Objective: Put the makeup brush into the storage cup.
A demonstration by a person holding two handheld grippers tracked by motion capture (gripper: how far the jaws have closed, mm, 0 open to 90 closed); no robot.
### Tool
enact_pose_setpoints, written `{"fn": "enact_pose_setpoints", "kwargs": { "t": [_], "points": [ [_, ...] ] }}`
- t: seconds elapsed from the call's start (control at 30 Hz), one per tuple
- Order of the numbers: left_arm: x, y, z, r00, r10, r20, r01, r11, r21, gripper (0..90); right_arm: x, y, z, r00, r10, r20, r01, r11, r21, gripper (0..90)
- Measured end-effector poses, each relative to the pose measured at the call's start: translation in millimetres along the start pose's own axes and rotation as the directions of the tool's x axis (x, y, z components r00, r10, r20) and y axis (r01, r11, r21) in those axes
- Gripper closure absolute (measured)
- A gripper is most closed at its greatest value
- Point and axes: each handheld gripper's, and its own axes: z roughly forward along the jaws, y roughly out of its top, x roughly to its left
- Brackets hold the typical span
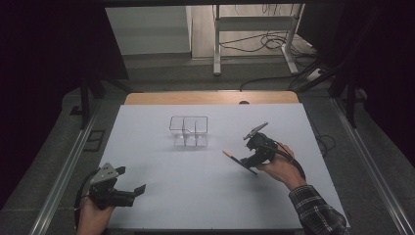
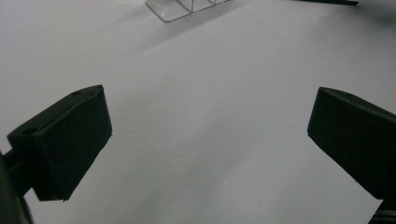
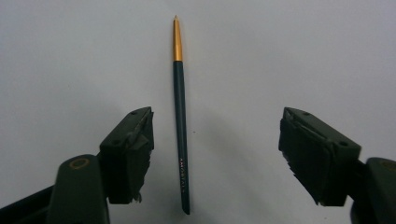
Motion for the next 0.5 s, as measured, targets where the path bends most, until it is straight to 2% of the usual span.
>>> {"fn": "enact_pose_setpoints", "kwargs": {
  "t": [0.27,0.5],
  "points": [
    [0.2,0.0,0.0,1.0,-0.006,0.003,0.006,1.0,0.003,0.3,1.9,-2.9,8.0,0.9996,-0.029,0.001,0.029,0.999,0.024,40.1],
    [0.3,0.1,0.4,1.0,-0.006,0.004,0.006,1.0,0.005,0.4,5.5,-6.0,16.8,0.9985,-0.046,-0.028,0.048,0.997,0.065,48.7]
  ]
}}
